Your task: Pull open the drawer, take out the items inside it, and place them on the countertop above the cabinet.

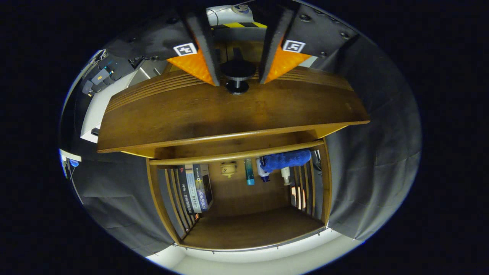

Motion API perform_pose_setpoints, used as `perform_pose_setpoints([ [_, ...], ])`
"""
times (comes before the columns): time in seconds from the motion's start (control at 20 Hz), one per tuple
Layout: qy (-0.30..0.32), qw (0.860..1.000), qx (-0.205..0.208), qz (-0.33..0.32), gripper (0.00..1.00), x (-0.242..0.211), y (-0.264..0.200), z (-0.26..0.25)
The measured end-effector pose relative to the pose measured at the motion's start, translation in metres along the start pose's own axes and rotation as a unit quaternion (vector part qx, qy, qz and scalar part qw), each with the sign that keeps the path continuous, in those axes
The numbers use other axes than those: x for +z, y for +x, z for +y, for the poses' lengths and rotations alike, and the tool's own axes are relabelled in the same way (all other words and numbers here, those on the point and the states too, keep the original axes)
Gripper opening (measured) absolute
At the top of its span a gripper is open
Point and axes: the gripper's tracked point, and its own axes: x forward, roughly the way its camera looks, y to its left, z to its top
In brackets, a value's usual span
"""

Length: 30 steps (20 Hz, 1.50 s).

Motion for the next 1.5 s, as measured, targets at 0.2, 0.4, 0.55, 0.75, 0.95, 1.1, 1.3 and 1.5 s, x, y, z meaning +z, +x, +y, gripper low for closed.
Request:
perform_pose_setpoints([
  [0.2, -0.007, 1.0, 0.01, -0.015, 0.92, 0.012, -0.008, 0.005],
  [0.4, -0.015, 0.997, 0.021, -0.073, 0.97, 0.063, -0.033, 0.011],
  [0.55, -0.01, 0.992, 0.016, -0.121, 0.97, 0.122, -0.043, 0.008],
  [0.75, 0.026, 0.987, 0.04, -0.151, 0.97, 0.202, -0.035, 0.009],
  [0.95, -0.002, 0.99, 0.026, -0.136, 0.97, 0.256, -0.001, -0.004],
  [1.1, -0.024, 0.997, 0.027, -0.068, 0.97, 0.251, 0.046, -0.001],
  [1.3, -0.059, 0.998, 0.021, 0.024, 0.98, 0.215, 0.1, -0.001],
  [1.5, -0.064, 0.989, 0.018, 0.129, 0.97, 0.166, 0.141, -0.006],
])
